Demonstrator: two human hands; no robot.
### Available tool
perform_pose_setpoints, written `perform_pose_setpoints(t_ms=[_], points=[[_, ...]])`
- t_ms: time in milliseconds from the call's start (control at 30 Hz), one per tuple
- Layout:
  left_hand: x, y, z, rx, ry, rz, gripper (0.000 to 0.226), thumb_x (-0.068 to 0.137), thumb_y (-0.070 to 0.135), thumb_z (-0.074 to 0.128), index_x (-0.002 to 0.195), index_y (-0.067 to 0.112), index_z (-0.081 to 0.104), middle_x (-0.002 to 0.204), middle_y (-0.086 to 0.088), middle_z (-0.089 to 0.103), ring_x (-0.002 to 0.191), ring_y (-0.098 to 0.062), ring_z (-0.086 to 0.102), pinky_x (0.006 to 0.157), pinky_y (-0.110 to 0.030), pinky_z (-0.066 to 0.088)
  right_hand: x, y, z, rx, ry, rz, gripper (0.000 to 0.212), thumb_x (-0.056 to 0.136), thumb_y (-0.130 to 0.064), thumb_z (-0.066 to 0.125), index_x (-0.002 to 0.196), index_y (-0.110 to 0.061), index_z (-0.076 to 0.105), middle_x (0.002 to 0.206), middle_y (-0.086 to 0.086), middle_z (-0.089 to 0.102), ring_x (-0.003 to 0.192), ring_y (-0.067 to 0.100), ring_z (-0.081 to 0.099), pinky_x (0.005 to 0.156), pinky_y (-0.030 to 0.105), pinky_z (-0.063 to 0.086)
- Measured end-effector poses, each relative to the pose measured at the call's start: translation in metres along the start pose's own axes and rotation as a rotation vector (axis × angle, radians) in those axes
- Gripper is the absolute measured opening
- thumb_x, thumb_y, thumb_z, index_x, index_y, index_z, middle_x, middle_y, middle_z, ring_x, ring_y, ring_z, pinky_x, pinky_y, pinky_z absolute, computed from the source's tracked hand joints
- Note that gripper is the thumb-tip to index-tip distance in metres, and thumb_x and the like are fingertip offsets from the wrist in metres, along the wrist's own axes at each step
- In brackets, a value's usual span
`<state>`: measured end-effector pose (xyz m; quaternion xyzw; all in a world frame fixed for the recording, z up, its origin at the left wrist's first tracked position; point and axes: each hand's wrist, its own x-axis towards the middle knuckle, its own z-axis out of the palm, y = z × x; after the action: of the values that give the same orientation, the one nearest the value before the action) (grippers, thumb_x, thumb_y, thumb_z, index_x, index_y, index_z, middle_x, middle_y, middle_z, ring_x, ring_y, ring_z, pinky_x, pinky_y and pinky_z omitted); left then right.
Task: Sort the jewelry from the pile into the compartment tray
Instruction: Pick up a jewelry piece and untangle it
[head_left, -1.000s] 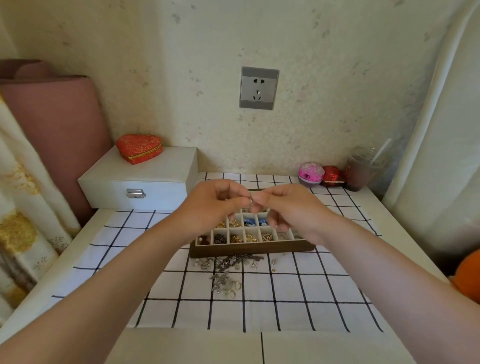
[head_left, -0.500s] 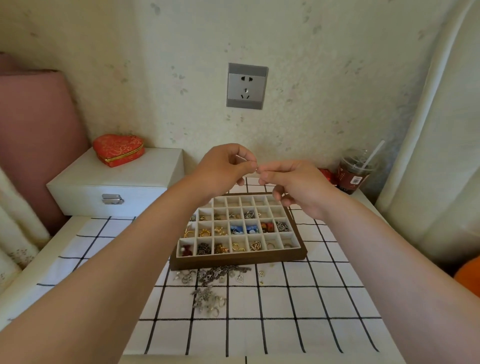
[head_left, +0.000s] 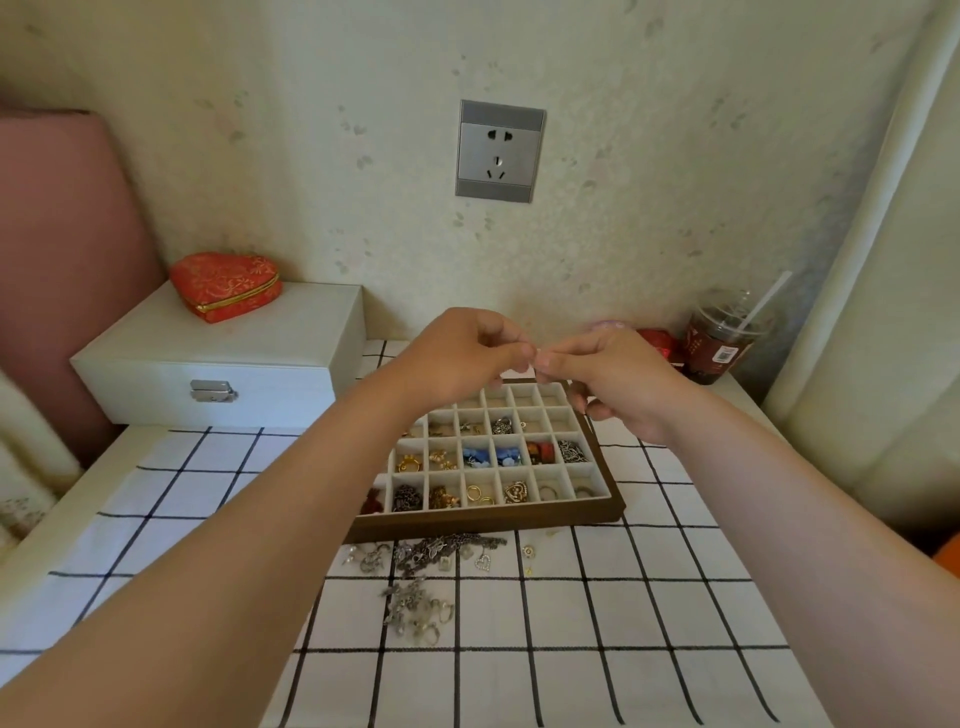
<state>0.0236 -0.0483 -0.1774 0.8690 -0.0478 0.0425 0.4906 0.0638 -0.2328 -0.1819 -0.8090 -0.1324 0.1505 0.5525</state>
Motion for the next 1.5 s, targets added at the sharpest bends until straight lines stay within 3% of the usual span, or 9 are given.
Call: perform_pose_setpoints(t_ms=[100, 300, 433, 633, 767, 967, 1133, 1300, 1500], points=[[-0.01, -0.01, 0.002, 0.197, -0.133, -0.026, 0.01, 0.09, 0.037, 0.068, 0.09, 0.031, 0.075, 0.09, 0.015, 0.071, 0.087, 0.0, 0.063, 0.083, -0.025, 0.048, -0.01, 0.004, 0.006, -0.344, -0.092, -0.034, 0.009, 0.09, -0.024, 0.072, 0.086, -0.019, 0.078, 0.062, -0.011, 0.069, 0.048, 0.008, 0.05, 0.048, 0.017, 0.042], [-0.031, -0.026, 0.013, 0.345, -0.254, -0.062, 0.013, 0.083, 0.027, 0.064, 0.078, 0.035, 0.073, 0.092, 0.011, 0.069, 0.091, -0.011, 0.063, 0.09, -0.041, 0.052, -0.018, 0.017, 0.024, -0.696, -0.268, -0.106, 0.004, 0.084, -0.027, 0.078, 0.086, -0.027, 0.081, 0.084, -0.011, 0.075, 0.084, 0.004, 0.067, 0.084, 0.028, 0.055], [-0.04, -0.038, 0.014, 0.34, -0.261, -0.019, 0.021, 0.081, 0.018, 0.063, 0.075, 0.036, 0.073, 0.094, 0.014, 0.065, 0.095, -0.009, 0.06, 0.09, -0.036, 0.05, -0.021, 0.019, 0.033, -0.763, -0.337, -0.148, 0.009, 0.087, -0.026, 0.076, 0.094, -0.027, 0.081, 0.077, -0.019, 0.069, 0.077, -0.002, 0.063, 0.075, 0.018, 0.047], [-0.05, -0.046, 0.01, 0.397, -0.256, 0.07, 0.022, 0.085, 0.019, 0.065, 0.099, 0.034, 0.075, 0.103, 0.017, 0.056, 0.102, -0.007, 0.053, 0.088, -0.024, 0.039, -0.026, 0.009, 0.024, -0.795, -0.304, -0.168, 0.018, 0.093, -0.02, 0.066, 0.101, -0.031, 0.078, 0.09, -0.022, 0.066, 0.081, -0.007, 0.059, 0.071, 0.008, 0.04], [-0.056, -0.049, 0.011, 0.509, -0.265, 0.12, 0.024, 0.084, 0.036, 0.064, 0.106, 0.042, 0.069, 0.111, 0.016, 0.051, 0.111, -0.009, 0.046, 0.094, -0.033, 0.042, -0.035, 0.009, 0.029, -0.927, -0.32, -0.172, 0.031, 0.092, -0.015, 0.056, 0.101, -0.037, 0.078, 0.098, -0.021, 0.063, 0.09, -0.001, 0.057, 0.086, 0.02, 0.047], [-0.072, -0.046, 0.008, 0.674, -0.302, 0.189, 0.052, 0.076, 0.061, 0.068, 0.124, 0.043, 0.058, 0.129, 0.016, 0.047, 0.121, -0.007, 0.041, 0.101, -0.035, 0.041, -0.042, 0.016, 0.039, -1.05, -0.308, -0.243, 0.037, 0.092, -0.016, 0.052, 0.108, -0.04, 0.074, 0.076, -0.021, 0.049, 0.071, 0.001, 0.048, 0.062, 0.018, 0.034], [-0.086, -0.048, 0.0, 0.709, -0.257, 0.198, 0.057, 0.079, 0.052, 0.07, 0.132, 0.041, 0.054, 0.13, 0.015, 0.049, 0.12, -0.007, 0.045, 0.098, -0.032, 0.044, -0.058, 0.011, 0.037, -0.996, -0.19, -0.324, 0.025, 0.093, -0.022, 0.059, 0.104, -0.04, 0.073, 0.099, -0.014, 0.063, 0.09, 0.008, 0.06, 0.079, 0.029, 0.051], [-0.107, -0.054, -0.008, 0.731, -0.198, 0.2, 0.053, 0.078, 0.047, 0.073, 0.129, 0.041, 0.058, 0.123, 0.014, 0.053, 0.114, -0.006, 0.046, 0.095, -0.029, 0.046, -0.078, 0.004, 0.048, -0.978, -0.227, -0.36, 0.017, 0.092, -0.029, 0.063, 0.102, -0.037, 0.074, 0.086, -0.018, 0.064, 0.08, 0.002, 0.059, 0.065, 0.019, 0.043], [-0.119, -0.061, -0.016, 0.743, -0.137, 0.154, 0.044, 0.083, 0.04, 0.074, 0.126, 0.043, 0.061, 0.124, 0.017, 0.055, 0.115, -0.006, 0.048, 0.097, -0.033, 0.047, -0.095, 0.01, 0.066, -1.038, -0.321, -0.339, 0.025, 0.094, -0.028, 0.06, 0.114, -0.035, 0.074, 0.099, -0.015, 0.072, 0.084, 0.002, 0.058, 0.07, 0.022, 0.046]])
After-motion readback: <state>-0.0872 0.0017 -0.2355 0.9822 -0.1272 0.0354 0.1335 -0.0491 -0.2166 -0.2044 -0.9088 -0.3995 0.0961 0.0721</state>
